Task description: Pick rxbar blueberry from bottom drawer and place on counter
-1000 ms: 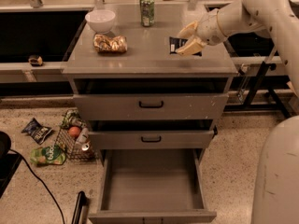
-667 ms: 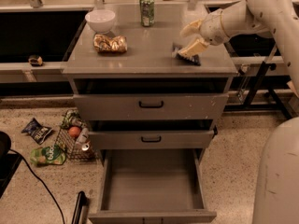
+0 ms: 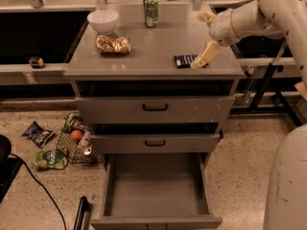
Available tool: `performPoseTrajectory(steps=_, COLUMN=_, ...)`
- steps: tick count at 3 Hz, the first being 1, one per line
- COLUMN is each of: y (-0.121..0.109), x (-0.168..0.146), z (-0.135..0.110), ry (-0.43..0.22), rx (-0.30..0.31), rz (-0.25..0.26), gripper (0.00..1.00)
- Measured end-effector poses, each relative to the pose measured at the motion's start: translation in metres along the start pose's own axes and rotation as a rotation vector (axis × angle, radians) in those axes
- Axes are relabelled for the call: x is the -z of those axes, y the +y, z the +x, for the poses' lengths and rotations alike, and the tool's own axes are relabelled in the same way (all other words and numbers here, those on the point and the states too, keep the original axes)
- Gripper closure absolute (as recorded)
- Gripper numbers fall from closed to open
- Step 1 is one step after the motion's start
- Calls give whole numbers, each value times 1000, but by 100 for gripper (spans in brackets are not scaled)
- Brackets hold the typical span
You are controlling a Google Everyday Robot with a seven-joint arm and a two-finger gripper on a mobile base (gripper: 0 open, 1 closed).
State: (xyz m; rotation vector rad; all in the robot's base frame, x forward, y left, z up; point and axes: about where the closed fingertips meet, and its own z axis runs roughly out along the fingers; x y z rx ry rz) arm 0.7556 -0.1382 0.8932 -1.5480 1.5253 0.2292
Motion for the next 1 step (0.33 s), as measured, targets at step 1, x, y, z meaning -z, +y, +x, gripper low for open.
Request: performPoseTrajectory(steps=1, y=0, x=21, z=-3, ry=16, rx=4, rz=36, gripper=0)
